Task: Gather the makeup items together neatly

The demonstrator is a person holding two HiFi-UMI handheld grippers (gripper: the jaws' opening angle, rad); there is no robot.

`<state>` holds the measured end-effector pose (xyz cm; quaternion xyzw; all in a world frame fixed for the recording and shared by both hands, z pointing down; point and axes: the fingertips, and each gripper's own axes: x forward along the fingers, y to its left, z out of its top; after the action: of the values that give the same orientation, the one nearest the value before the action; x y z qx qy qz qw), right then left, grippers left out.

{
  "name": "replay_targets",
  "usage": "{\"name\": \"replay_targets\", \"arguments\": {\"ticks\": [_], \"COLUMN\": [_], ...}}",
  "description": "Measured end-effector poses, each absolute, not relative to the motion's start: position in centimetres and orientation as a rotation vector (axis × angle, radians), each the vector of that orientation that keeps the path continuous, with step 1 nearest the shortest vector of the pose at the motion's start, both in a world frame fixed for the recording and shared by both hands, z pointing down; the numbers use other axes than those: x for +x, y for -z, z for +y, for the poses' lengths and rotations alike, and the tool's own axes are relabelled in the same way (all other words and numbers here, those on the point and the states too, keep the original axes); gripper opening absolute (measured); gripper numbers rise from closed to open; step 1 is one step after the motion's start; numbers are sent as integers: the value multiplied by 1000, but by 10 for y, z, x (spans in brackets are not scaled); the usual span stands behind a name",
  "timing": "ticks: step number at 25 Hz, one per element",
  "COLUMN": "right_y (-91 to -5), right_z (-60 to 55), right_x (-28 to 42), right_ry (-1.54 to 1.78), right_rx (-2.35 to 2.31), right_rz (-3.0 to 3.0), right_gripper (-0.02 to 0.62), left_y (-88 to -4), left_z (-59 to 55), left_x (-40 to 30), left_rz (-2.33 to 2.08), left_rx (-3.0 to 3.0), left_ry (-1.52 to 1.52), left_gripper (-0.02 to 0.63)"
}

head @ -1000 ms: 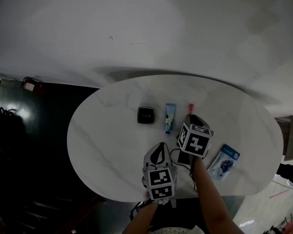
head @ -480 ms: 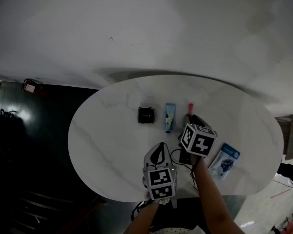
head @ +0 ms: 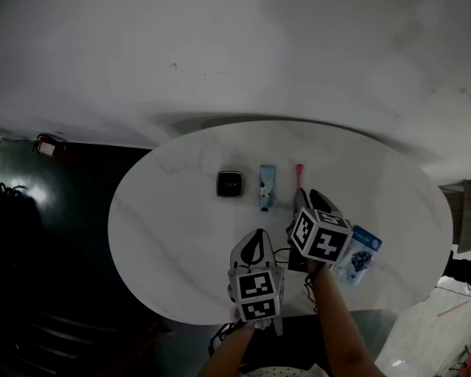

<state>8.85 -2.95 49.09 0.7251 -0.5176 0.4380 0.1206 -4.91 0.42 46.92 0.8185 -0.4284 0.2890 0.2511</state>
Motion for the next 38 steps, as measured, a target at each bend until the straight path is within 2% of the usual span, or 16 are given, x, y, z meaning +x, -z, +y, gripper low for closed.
{"name": "replay_targets", "arguments": {"ticks": [33,38], "right_y": [-481,-490], "right_z": [198,219], "right_x": [170,182], "right_ry": [-1393,-1441], "right_rx": [2401,2371], "right_rz": [-1132,-1123], "right_gripper": [141,169], "left_y": [-465,-478], "left_z": [131,148], "left_x": [68,87], "left_rz": [-621,-484], "left_rx": [2514,2494], "left_ry": [-947,-1008], "left_gripper": [34,34]}}
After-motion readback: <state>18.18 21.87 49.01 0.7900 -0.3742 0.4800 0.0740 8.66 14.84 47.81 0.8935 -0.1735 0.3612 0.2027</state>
